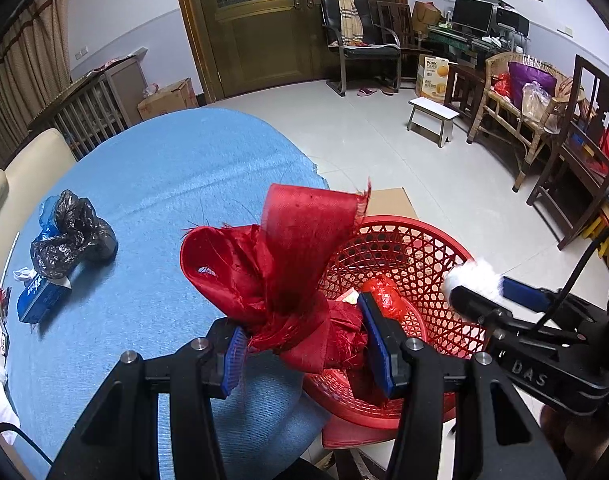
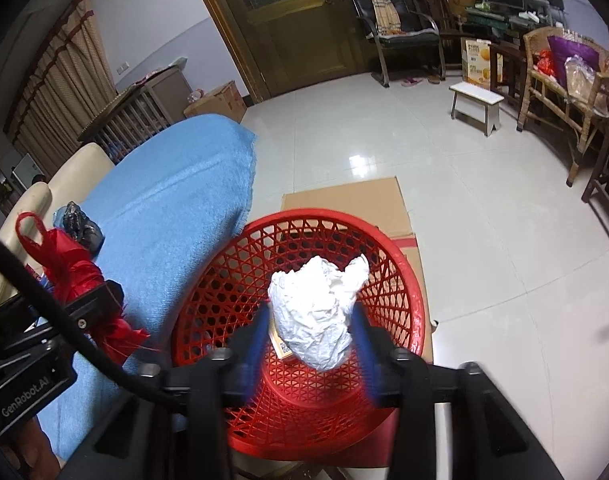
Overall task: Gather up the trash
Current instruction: 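Open the right tool releasing the white bag while the left releases the red mesh bag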
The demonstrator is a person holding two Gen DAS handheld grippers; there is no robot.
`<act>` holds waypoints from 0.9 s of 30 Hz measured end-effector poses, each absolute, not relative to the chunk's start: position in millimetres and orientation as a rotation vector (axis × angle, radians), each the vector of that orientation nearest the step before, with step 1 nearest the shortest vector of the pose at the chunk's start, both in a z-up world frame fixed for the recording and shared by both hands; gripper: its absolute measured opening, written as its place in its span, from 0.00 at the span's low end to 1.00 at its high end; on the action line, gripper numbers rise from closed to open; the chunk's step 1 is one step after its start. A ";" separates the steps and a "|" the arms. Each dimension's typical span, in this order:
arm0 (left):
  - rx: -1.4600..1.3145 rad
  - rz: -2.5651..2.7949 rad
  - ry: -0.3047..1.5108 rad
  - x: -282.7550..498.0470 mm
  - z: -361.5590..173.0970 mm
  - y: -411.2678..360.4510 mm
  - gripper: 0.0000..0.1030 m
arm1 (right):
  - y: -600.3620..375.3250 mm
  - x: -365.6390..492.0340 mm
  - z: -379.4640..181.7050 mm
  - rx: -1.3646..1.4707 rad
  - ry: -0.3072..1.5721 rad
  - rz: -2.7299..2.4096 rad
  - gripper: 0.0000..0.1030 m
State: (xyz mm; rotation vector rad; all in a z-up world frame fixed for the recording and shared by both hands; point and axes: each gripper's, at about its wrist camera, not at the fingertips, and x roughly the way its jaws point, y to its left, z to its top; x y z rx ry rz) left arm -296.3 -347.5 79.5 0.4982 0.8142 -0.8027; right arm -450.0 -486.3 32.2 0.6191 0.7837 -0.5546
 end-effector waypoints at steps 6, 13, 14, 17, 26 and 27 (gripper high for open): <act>0.501 -0.803 0.822 -295.9 78.0 -350.8 0.52 | -493.4 -460.0 39.5 0.639 0.738 -0.580 0.74; 0.524 -0.830 0.821 -304.1 74.1 -361.0 0.52 | -506.4 -476.6 52.1 0.673 0.680 -0.624 0.74; 0.530 -0.834 0.824 -305.4 72.7 -364.1 0.52 | -506.9 -477.6 53.3 0.676 0.675 -0.628 0.74; 0.547 -0.844 0.832 -308.1 68.4 -371.5 0.53 | -509.9 -481.8 56.8 0.682 0.660 -0.634 0.74; 0.563 -0.892 0.891 -310.8 54.8 -385.8 0.64 | -522.2 -496.5 66.9 0.696 0.611 -0.672 0.74; 0.568 -0.897 0.908 -311.0 52.1 -388.0 0.67 | -523.7 -497.4 68.0 0.699 0.606 -0.676 0.74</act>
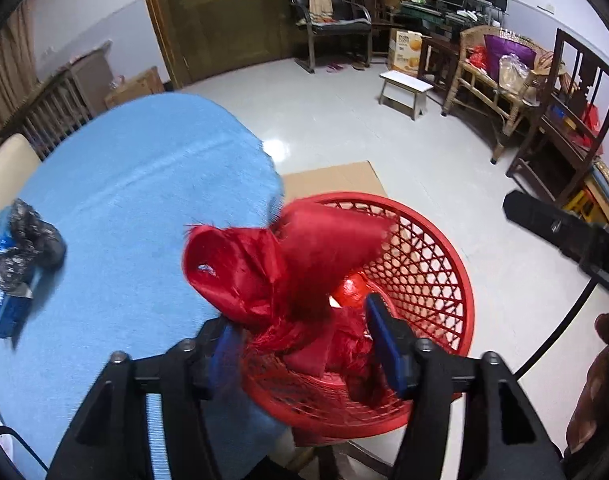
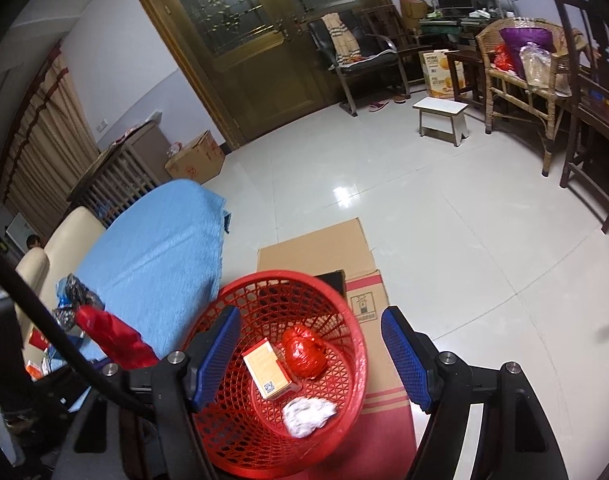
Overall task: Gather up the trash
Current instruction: 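Open the right tool releasing the white bag while the left releases the red mesh bag, then move both open tools back over the table toward the remaining trash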
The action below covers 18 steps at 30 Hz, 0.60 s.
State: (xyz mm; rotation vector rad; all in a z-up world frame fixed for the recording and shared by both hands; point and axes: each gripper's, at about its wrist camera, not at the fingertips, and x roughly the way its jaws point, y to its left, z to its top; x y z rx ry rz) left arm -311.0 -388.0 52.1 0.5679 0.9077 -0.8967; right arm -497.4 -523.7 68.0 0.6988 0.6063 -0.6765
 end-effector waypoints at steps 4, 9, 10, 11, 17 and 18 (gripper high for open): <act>0.607 -0.895 0.916 -315.7 45.6 -391.3 0.75 | -528.8 -503.4 72.0 0.705 0.588 -0.694 0.74; 0.588 -0.900 0.925 -313.8 48.8 -386.3 0.75 | -527.2 -502.0 76.2 0.697 0.588 -0.696 0.74; 0.585 -0.900 0.924 -312.3 50.2 -384.8 0.75 | -526.5 -500.8 77.0 0.695 0.589 -0.694 0.74; 0.578 -0.897 0.920 -310.9 52.3 -382.0 0.75 | -524.8 -499.0 77.8 0.691 0.592 -0.691 0.74; 0.525 -0.879 0.913 -294.7 62.7 -362.2 0.75 | -511.7 -484.4 82.2 0.662 0.608 -0.665 0.74; 0.518 -0.875 0.911 -292.3 64.1 -358.7 0.75 | -508.3 -480.5 83.5 0.654 0.613 -0.658 0.74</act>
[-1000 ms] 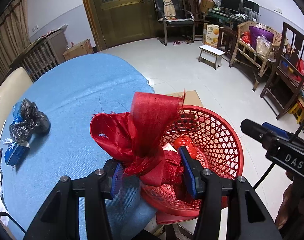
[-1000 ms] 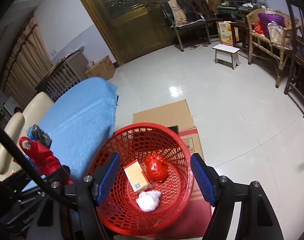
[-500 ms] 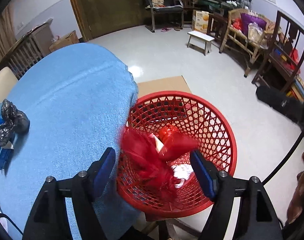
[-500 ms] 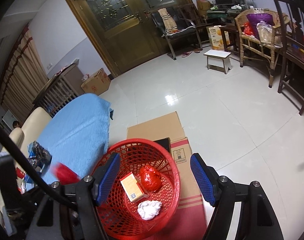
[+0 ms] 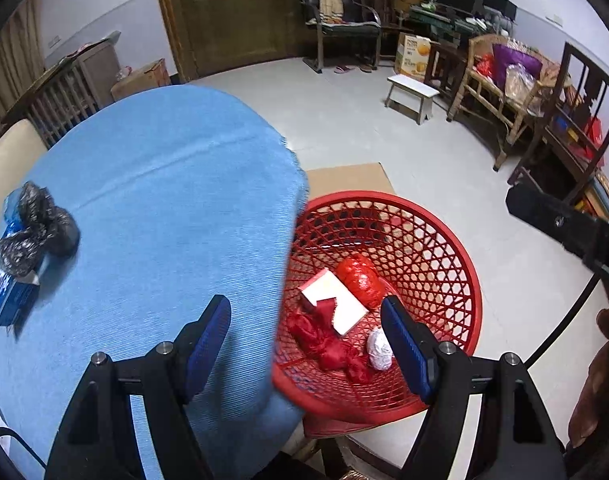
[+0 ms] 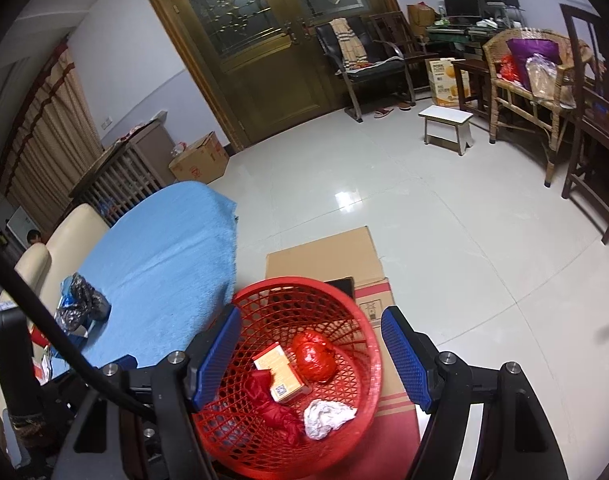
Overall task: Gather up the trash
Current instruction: 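Move both open tools back over the table toward the remaining trash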
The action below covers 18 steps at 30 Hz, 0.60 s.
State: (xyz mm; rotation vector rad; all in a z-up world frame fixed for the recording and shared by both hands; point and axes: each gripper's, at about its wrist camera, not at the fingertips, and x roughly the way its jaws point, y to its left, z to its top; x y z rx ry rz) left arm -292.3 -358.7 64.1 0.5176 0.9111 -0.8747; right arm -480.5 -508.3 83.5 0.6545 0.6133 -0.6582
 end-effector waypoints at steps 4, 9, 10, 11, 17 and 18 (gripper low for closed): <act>0.470 -0.849 0.915 -278.4 69.0 -340.7 0.75 | -495.2 -465.7 86.7 0.626 0.630 -0.631 0.74; 0.400 -0.804 0.920 -258.0 73.9 -311.3 0.76 | -474.8 -444.1 91.7 0.583 0.654 -0.584 0.74; 0.389 -0.797 0.922 -255.5 74.8 -306.6 0.76 | -470.2 -439.1 92.6 0.573 0.660 -0.575 0.74; 0.375 -0.787 0.923 -250.9 75.8 -300.5 0.76 | -466.8 -434.7 92.9 0.566 0.664 -0.567 0.74; 0.285 -0.714 0.931 -221.1 78.0 -255.6 0.76 | -438.7 -404.7 95.2 0.517 0.697 -0.512 0.74; 0.271 -0.699 0.933 -216.1 77.4 -247.1 0.76 | -434.3 -400.6 94.8 0.510 0.702 -0.504 0.74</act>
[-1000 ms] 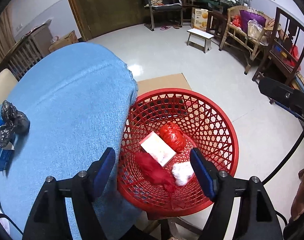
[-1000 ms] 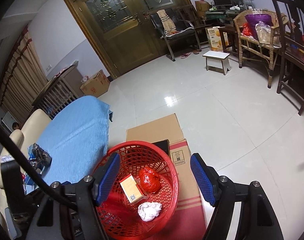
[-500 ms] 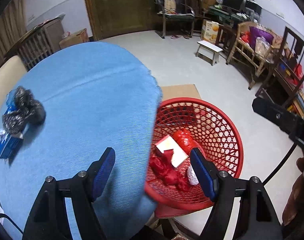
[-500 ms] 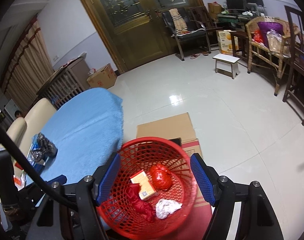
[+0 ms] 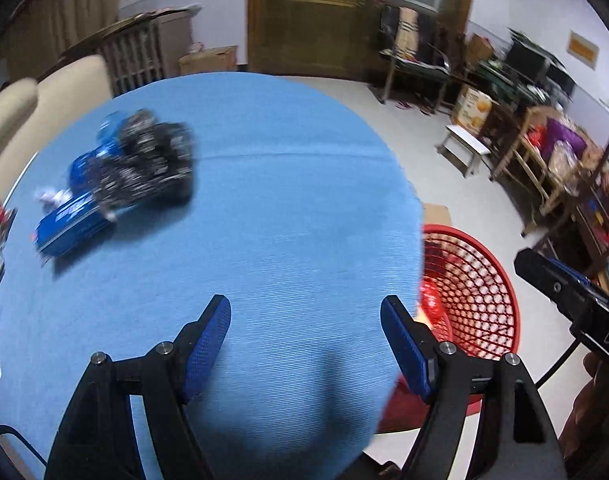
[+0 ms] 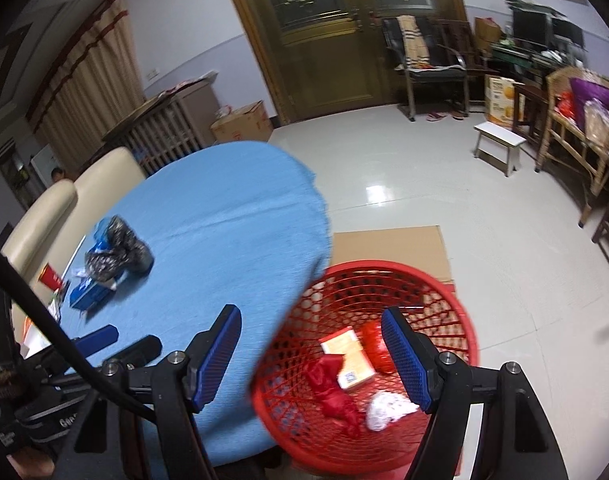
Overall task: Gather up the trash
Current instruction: 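Move both open tools back over the table toward the remaining trash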
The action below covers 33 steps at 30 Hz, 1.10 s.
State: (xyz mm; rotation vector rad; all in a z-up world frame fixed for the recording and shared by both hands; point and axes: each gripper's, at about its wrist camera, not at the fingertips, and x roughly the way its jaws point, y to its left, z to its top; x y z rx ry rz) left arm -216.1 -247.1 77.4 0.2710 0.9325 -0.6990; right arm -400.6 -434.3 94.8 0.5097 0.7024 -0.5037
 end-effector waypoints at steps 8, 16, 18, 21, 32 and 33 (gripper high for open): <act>0.166 -0.540 0.952 -167.8 64.5 -165.5 0.76 | -394.5 -361.4 86.0 0.449 0.765 -0.415 0.74; 0.140 -0.449 0.935 -107.8 65.8 -104.6 0.76 | -355.3 -325.1 73.4 0.401 0.825 -0.322 0.74; 0.192 -0.469 0.917 -91.8 69.3 -103.0 0.76 | -349.1 -320.1 70.4 0.397 0.834 -0.308 0.74; 0.295 -0.523 0.878 -74.7 74.3 -111.6 0.76 | -344.0 -314.0 67.1 0.395 0.845 -0.296 0.74; 0.526 -0.634 0.892 -25.2 59.7 -148.2 0.76 | -353.9 -307.5 56.1 0.420 0.875 -0.315 0.74; 0.530 -0.633 0.894 -19.0 58.5 -150.6 0.76 | -355.9 -306.9 55.0 0.424 0.878 -0.319 0.74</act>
